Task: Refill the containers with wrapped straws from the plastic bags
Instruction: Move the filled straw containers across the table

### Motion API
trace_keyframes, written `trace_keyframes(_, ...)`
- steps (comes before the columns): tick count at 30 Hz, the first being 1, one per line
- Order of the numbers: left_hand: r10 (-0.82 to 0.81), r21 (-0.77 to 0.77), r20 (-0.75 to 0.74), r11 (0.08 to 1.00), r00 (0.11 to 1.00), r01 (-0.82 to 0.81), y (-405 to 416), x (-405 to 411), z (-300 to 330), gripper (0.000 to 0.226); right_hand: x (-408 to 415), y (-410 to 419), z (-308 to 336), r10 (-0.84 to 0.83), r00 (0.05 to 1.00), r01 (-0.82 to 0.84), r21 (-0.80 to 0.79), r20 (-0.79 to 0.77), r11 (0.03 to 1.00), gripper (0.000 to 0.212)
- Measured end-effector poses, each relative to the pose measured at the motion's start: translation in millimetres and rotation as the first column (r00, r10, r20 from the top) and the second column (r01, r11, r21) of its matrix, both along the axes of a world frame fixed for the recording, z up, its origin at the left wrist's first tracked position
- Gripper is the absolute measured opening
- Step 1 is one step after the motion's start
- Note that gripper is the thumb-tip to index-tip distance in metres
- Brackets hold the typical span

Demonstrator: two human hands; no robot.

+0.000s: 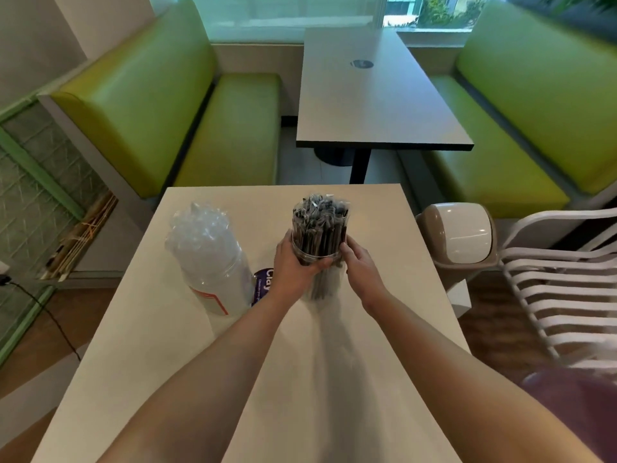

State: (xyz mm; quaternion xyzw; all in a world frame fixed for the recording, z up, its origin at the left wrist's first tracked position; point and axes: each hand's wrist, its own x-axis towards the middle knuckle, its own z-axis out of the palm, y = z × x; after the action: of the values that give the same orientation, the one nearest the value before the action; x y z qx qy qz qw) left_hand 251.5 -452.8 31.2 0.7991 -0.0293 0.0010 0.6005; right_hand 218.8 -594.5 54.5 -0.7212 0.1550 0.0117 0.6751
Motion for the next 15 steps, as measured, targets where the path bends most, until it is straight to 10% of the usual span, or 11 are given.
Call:
trace_keyframes(8,-0.042,-0.11,-0.037,0.993,0.998,0.038,-31.2,72.2,5.6,0.103,85.1,-39.1,-5.5,0.008,1.0,-0.007,-0.108,0.005,0.994,0.042)
trace_keyframes(15,0.062,0.141,-0.012,0.988,0.998,-0.06,-50.2,140.2,-3.6,0.101,157.6,-60.0,-14.1,0.083,0.996,-0.084,-0.12,-0.011,0.989,0.05)
